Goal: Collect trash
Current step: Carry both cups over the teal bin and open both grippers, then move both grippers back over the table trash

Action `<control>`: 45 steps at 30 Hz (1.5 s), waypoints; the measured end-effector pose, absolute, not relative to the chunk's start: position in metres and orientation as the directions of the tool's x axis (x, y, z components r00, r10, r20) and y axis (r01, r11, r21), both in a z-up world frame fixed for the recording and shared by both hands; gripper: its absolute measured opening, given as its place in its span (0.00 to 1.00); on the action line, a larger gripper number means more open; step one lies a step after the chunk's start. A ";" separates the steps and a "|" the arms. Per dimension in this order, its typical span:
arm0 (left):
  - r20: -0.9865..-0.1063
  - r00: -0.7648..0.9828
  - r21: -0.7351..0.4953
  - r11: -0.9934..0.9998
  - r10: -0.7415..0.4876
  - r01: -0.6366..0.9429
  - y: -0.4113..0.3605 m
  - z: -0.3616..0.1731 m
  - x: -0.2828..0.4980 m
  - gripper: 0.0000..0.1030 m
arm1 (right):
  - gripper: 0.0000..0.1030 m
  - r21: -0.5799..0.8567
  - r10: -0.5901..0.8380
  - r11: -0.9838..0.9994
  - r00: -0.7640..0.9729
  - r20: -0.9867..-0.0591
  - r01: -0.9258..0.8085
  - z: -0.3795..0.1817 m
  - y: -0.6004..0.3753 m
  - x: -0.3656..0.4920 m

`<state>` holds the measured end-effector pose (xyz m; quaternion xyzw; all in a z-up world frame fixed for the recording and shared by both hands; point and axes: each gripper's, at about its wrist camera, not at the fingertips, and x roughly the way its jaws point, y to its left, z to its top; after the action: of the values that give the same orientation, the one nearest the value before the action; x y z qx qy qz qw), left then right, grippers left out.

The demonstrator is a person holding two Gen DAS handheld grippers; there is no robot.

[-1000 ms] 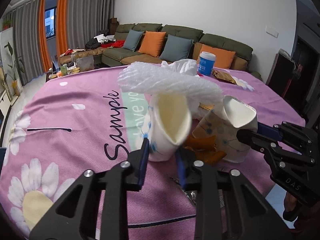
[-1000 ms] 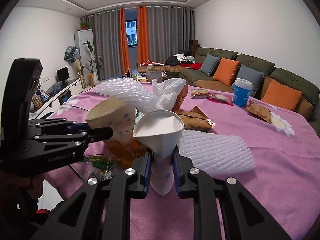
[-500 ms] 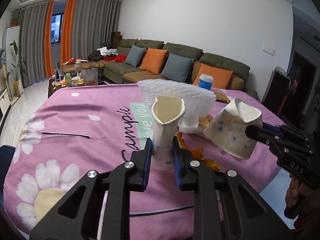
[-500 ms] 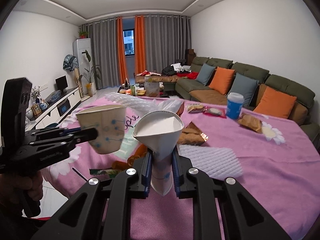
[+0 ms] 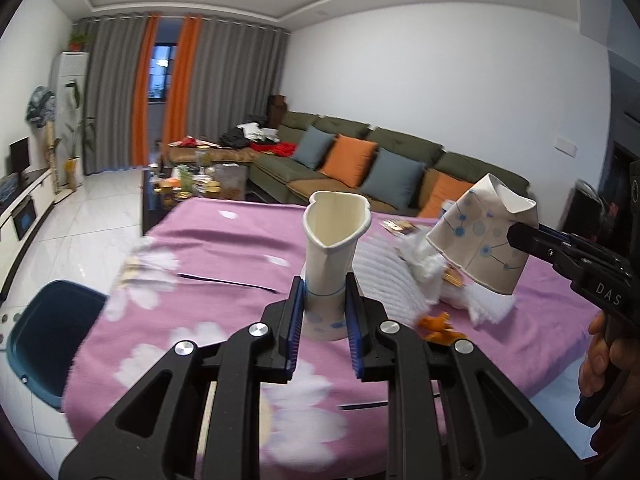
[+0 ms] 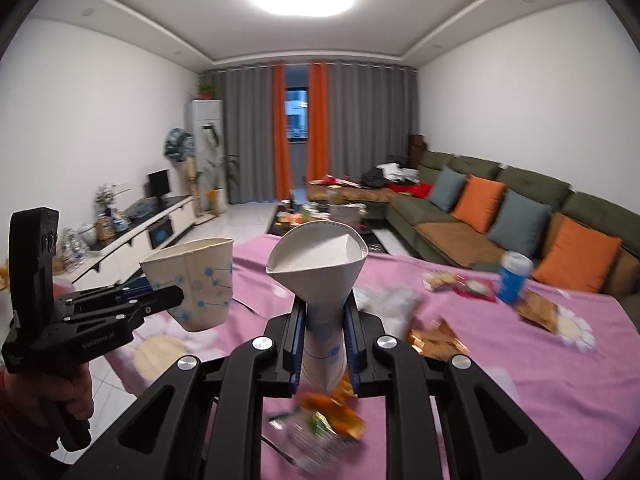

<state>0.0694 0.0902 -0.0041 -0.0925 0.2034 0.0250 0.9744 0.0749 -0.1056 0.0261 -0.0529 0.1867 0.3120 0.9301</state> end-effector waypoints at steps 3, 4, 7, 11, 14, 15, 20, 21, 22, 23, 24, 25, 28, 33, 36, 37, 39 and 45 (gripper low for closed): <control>-0.384 0.920 -0.163 0.976 0.074 -0.146 0.111 -0.001 0.057 0.20 | 0.15 0.027 0.620 0.750 0.687 -0.378 -0.661 0.030 -0.076 0.083; -0.380 0.920 -0.162 0.973 0.095 -0.167 0.119 0.000 0.052 0.20 | 0.15 0.031 0.635 0.736 0.674 -0.378 -0.677 0.031 -0.068 0.084; -0.370 0.913 -0.158 0.957 0.172 -0.244 0.145 0.003 0.038 0.20 | 0.15 0.039 0.687 0.679 0.616 -0.385 -0.733 0.033 -0.034 0.091; -0.370 0.884 -0.152 0.920 0.286 -0.361 0.186 0.005 0.016 0.20 | 0.15 0.083 0.758 0.588 0.512 -0.405 -0.805 0.032 0.020 0.102; -0.376 0.855 -0.146 0.888 0.358 -0.436 0.213 0.003 0.001 0.20 | 0.15 0.111 0.794 0.524 0.437 -0.423 -0.845 0.029 0.058 0.106; -0.380 0.845 -0.143 0.879 0.376 -0.456 0.221 0.002 -0.002 0.20 | 0.15 0.114 0.801 0.508 0.419 -0.429 -0.854 0.028 0.070 0.108; -0.410 0.785 -0.128 0.823 0.465 -0.554 0.264 -0.007 -0.017 0.20 | 0.16 0.170 0.821 0.424 0.298 -0.487 -0.889 0.015 0.139 0.119; -0.420 0.772 -0.127 0.812 0.477 -0.570 0.273 -0.010 -0.019 0.20 | 0.16 0.187 0.823 0.410 0.274 -0.498 -0.893 0.012 0.151 0.120; -0.429 0.762 -0.129 0.802 0.485 -0.584 0.282 -0.013 -0.021 0.20 | 0.16 0.193 0.822 0.402 0.260 -0.507 -0.895 0.009 0.162 0.121; -0.439 0.744 -0.122 0.787 0.503 -0.605 0.291 -0.017 -0.022 0.20 | 0.16 0.196 0.811 0.396 0.243 -0.532 -0.897 0.003 0.180 0.124; -0.453 0.727 -0.115 0.775 0.515 -0.621 0.300 -0.021 -0.024 0.20 | 0.16 0.212 0.809 0.385 0.218 -0.546 -0.898 -0.002 0.191 0.126; -0.464 0.719 -0.117 0.768 0.518 -0.629 0.309 -0.024 -0.025 0.20 | 0.16 0.223 0.801 0.380 0.199 -0.565 -0.898 -0.008 0.207 0.128; -0.504 0.676 -0.100 0.741 0.538 -0.664 0.334 -0.039 -0.026 0.20 | 0.16 0.244 0.769 0.371 0.149 -0.621 -0.896 -0.022 0.242 0.131; -0.557 0.625 -0.069 0.720 0.547 -0.691 0.362 -0.064 -0.004 0.20 | 0.18 0.219 0.711 0.366 0.120 -0.693 -0.904 -0.045 0.285 0.119; -0.576 0.607 -0.061 0.711 0.548 -0.701 0.378 -0.078 0.006 0.21 | 0.38 0.220 0.701 0.382 0.126 -0.702 -0.897 -0.053 0.293 0.119; -0.576 0.607 -0.065 0.710 0.548 -0.702 0.379 -0.083 0.008 0.23 | 0.38 0.215 0.703 0.387 0.137 -0.698 -0.897 -0.053 0.294 0.118; -0.578 0.591 -0.058 0.694 0.563 -0.717 0.387 -0.087 0.012 0.26 | 0.38 0.227 0.706 0.390 0.132 -0.695 -0.892 -0.054 0.292 0.121; -0.513 0.625 -0.106 0.678 0.589 -0.727 0.365 -0.065 -0.007 0.51 | 0.44 0.227 0.758 0.406 0.189 -0.624 -0.885 -0.029 0.247 0.118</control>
<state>-0.0067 0.3651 -0.0651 -0.1536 0.2247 0.3704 0.8881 0.1184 0.2472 -0.0292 -0.0924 0.3428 0.5369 0.7653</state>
